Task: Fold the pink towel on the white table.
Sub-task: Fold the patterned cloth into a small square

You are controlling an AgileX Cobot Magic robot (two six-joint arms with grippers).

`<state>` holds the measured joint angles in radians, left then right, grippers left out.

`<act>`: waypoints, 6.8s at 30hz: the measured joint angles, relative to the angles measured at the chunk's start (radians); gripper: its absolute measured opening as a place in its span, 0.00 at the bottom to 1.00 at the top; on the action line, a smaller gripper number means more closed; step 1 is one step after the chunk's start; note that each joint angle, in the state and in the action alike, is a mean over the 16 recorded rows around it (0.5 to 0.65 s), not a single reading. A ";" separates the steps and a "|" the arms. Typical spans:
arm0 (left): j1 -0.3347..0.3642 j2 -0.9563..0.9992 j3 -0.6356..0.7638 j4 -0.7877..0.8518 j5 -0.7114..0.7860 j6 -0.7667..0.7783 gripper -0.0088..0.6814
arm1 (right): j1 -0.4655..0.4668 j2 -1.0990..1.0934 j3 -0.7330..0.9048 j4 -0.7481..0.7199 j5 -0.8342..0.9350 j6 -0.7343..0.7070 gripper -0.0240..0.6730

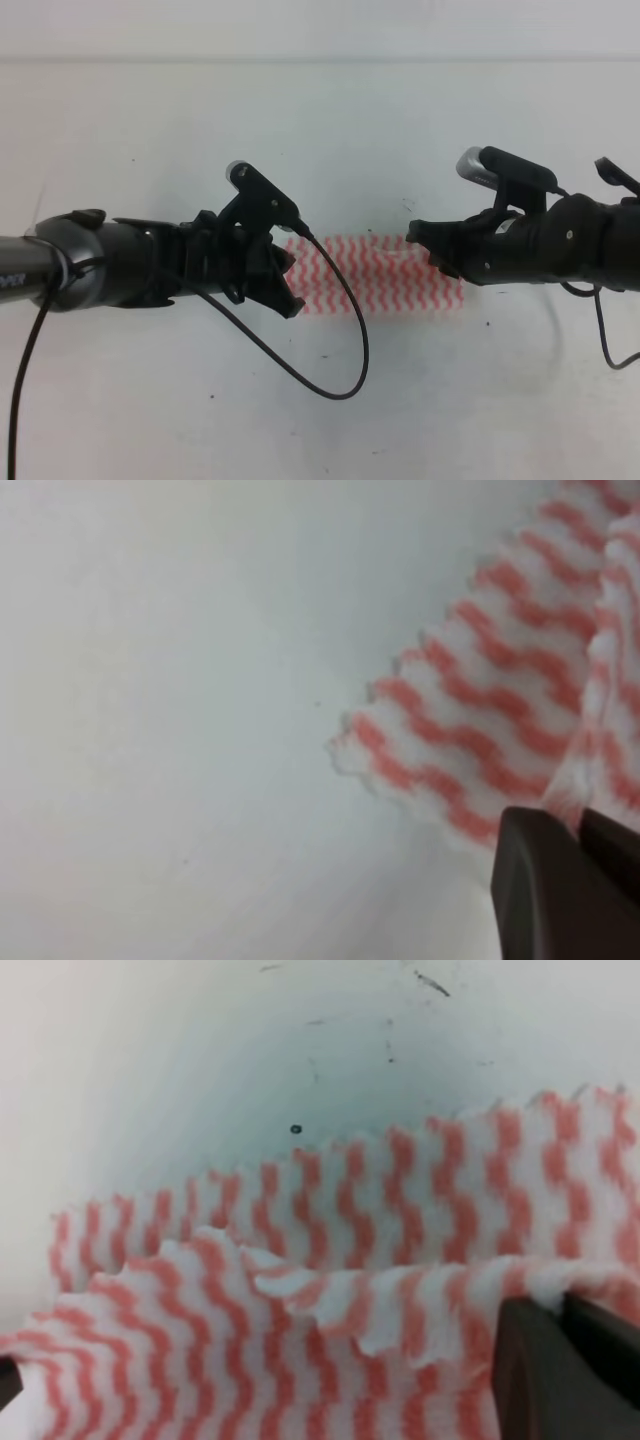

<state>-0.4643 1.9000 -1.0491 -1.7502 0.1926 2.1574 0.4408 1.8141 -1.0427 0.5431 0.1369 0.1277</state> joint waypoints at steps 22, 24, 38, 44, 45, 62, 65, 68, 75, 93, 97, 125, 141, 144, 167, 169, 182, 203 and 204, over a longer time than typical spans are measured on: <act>0.000 0.018 -0.041 0.000 -0.030 0.016 0.01 | -0.001 0.021 -0.045 -0.021 0.016 0.000 0.01; 0.000 0.021 -0.041 -0.001 -0.030 0.017 0.01 | -0.001 0.023 -0.045 -0.022 0.017 0.000 0.01; 0.002 0.033 -0.041 0.000 -0.030 0.013 0.01 | 0.000 0.025 -0.045 -0.024 0.020 0.000 0.01; 0.002 0.036 -0.041 0.000 -0.030 0.012 0.01 | 0.000 0.025 -0.045 -0.025 0.019 0.000 0.01; 0.001 0.036 -0.041 0.000 -0.030 0.012 0.01 | 0.000 0.025 -0.045 -0.026 0.019 0.000 0.01; 0.000 0.037 -0.042 0.002 -0.036 0.014 0.01 | 0.000 0.025 -0.045 -0.028 0.018 0.000 0.01; 0.000 0.037 -0.042 0.002 -0.037 0.014 0.01 | -0.001 0.024 -0.045 -0.029 0.016 0.000 0.01; 0.000 0.037 -0.042 0.002 -0.039 0.014 0.01 | -0.001 0.024 -0.045 -0.029 0.014 0.000 0.01; 0.000 0.034 -0.041 0.000 -0.041 0.013 0.01 | 0.000 0.025 -0.046 -0.031 0.006 0.000 0.01; 0.001 0.041 -0.044 0.000 -0.040 0.025 0.01 | 0.000 0.025 -0.046 -0.036 -0.008 0.000 0.01; 0.001 0.045 -0.049 0.000 -0.042 0.028 0.01 | 0.000 0.025 -0.046 -0.037 -0.009 0.000 0.01; 0.001 0.047 -0.059 -0.001 -0.087 0.034 0.01 | -0.001 0.023 -0.046 -0.039 -0.008 0.000 0.01; 0.000 0.048 -0.059 -0.001 -0.081 0.051 0.11 | -0.001 0.023 -0.046 -0.043 -0.008 0.000 0.01; 0.000 0.048 -0.061 -0.001 -0.079 0.051 0.20 | 0.000 0.025 -0.046 -0.043 -0.008 0.000 0.01; 0.001 -0.024 -0.137 -0.001 -0.125 -0.192 0.47 | 0.000 0.026 -0.046 -0.056 0.000 -0.002 0.01; 0.001 -0.036 -0.137 -0.001 -0.123 -0.230 0.45 | 0.000 0.027 -0.045 -0.057 0.001 -0.001 0.01; 0.000 -0.070 -0.106 0.001 -0.067 -0.394 0.15 | -0.001 0.025 -0.046 -0.063 0.003 -0.002 0.01; 0.000 0.044 -0.039 0.015 0.102 -0.353 0.01 | -0.001 0.024 -0.046 -0.067 0.005 -0.002 0.01; 0.000 0.051 -0.042 0.014 0.102 -0.350 0.01 | -0.001 0.024 -0.046 -0.067 0.005 -0.002 0.01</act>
<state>-0.4638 1.9513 -1.0915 -1.7365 0.2947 1.8074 0.4393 1.8380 -1.0884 0.4757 0.1421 0.1261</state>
